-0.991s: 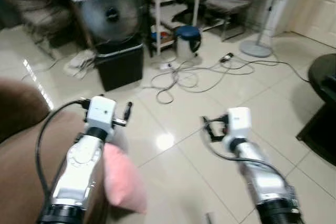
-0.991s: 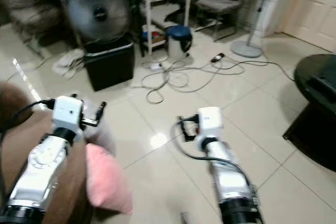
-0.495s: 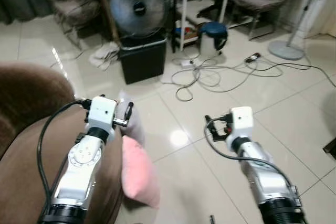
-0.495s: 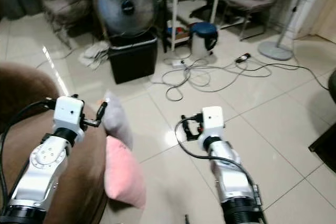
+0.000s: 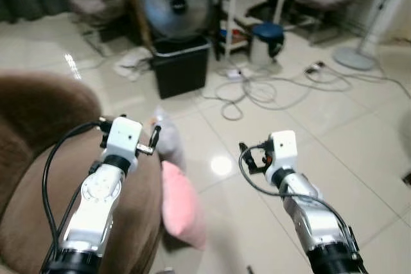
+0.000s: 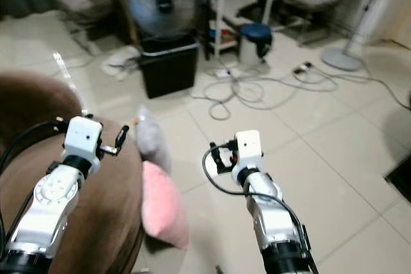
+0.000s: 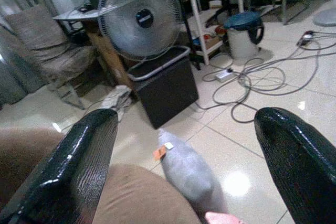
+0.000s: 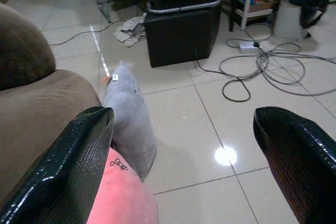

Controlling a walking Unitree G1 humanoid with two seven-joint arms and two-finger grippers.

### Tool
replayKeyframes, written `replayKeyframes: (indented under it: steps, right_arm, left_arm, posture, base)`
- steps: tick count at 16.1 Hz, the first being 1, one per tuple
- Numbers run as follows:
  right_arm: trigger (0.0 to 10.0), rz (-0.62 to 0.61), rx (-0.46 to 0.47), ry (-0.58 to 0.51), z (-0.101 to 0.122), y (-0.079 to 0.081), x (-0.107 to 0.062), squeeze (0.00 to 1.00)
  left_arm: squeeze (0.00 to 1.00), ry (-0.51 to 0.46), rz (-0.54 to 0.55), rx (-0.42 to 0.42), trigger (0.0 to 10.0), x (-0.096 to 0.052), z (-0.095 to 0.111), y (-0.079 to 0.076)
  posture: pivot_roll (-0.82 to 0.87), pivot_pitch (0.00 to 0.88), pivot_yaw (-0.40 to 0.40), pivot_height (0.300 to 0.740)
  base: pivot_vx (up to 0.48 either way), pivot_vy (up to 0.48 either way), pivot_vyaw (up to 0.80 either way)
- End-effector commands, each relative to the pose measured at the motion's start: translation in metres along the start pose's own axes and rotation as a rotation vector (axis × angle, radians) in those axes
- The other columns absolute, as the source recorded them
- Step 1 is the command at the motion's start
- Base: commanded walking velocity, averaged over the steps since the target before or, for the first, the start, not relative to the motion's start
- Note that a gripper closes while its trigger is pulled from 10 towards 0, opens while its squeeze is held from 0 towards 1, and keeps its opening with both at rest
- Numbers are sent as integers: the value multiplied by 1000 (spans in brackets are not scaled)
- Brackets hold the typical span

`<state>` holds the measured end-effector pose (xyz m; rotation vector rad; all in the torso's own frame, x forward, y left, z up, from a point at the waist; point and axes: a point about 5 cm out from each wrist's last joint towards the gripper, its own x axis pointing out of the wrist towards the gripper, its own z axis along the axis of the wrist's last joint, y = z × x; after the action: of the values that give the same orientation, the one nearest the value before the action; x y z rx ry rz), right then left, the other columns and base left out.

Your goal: Move the pillow to the sofa from floor

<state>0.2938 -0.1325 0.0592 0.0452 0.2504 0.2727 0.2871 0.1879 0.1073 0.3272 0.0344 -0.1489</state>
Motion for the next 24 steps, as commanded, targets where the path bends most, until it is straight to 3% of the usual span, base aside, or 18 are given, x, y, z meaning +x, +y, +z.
replayKeyframes:
  steps: [1, 4, 10, 14, 16, 24]
  right_arm:
    - [10000, -24, -7, -15, 4, -9, -1, 0]
    - [10000, -27, -5, -14, 4, -10, -2, 0]
    - [10000, -22, -35, 25, 0, -13, -2, 0]
    - [10000, 3, -98, 59, -2, -14, -2, 0]
    - [10000, -6, -82, 61, -3, -15, -2, 0]
    - [10000, -14, -60, 81, -6, -17, -3, 0]
  left_arm:
    - [0, -11, -23, 2, 10000, 1, 1, -6]
    - [0, -8, 9, -42, 10000, 2, 2, -2]
    - [0, -7, 15, -45, 10000, 2, 0, -2]
    - [0, -1, 10, -47, 10000, 1, -2, -1]
    - [0, 0, 7, -48, 10000, 1, -2, -2]
    - [0, 10, 2, -46, 10000, 0, -5, -2]
  posture:
    - [40, 0, 37, 740]
    - [40, 0, 37, 740]
    - [36, 0, 40, 740]
    - [39, 0, 33, 740]
    - [39, 0, 33, 740]
    - [36, 0, 34, 740]
  base:
    - [0, -480, 0]
    - [0, -160, 0]
    - [0, 0, 0]
    - [327, 0, 200]
    - [388, 0, 800]
    - [338, 0, 0]
